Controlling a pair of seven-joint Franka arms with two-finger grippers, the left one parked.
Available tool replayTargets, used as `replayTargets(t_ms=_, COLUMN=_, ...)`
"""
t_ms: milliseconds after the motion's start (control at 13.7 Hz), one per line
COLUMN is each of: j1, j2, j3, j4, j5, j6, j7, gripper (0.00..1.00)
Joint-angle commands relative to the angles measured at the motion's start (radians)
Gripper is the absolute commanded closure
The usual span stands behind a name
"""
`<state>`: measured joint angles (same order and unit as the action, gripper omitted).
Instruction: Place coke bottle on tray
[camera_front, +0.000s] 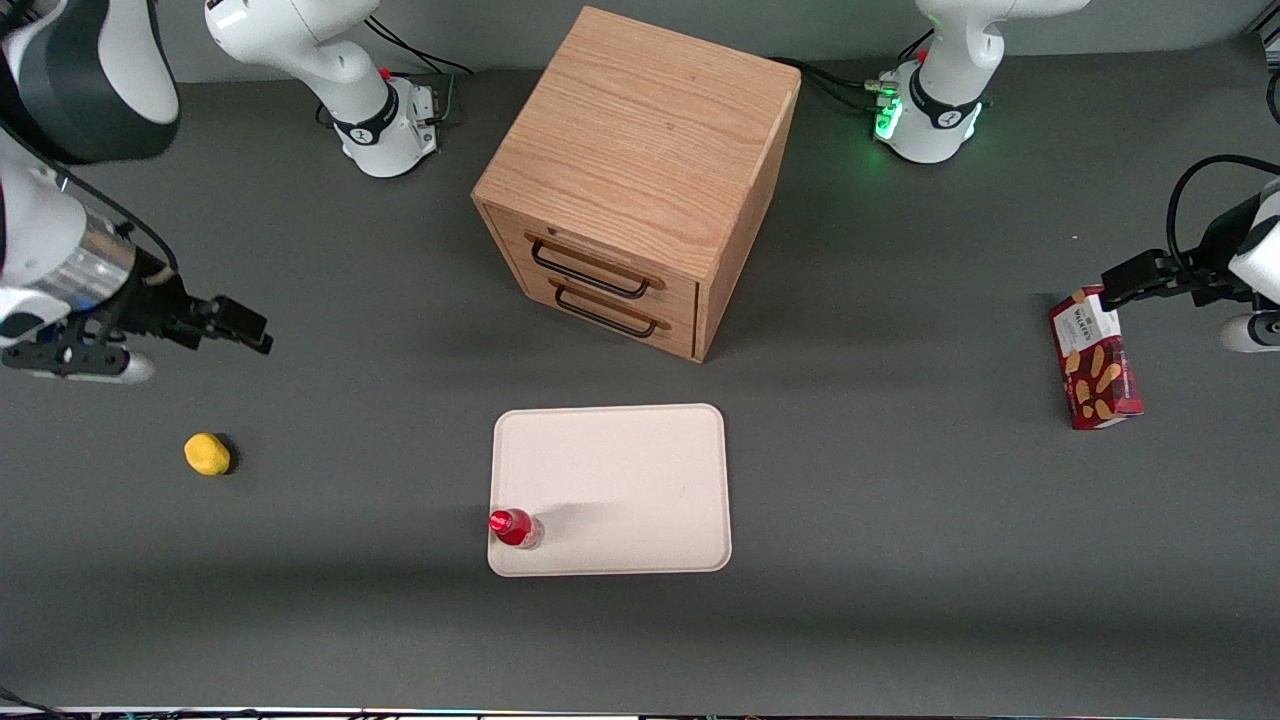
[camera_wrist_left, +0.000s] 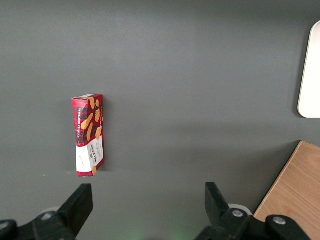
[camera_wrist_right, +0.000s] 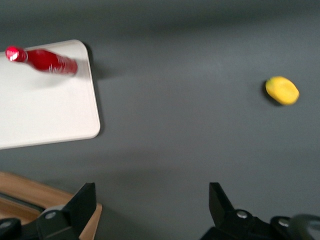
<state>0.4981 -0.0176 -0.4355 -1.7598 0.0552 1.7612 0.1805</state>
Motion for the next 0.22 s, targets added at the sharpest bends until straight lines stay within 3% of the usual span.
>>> replayTargets(t_ms=0, j1=0.007, j2=-0.007, j3=-0.014, j4=0.031, j5=-0.026, j6=-0.048, j7=-0.003, gripper=0.00)
replayTargets(t_ms=146, j1=0.005, j2=0.001, j3=-0.020, j4=0.039, j5=-0.026, j6=-0.049, j7=-0.012, gripper=0.00)
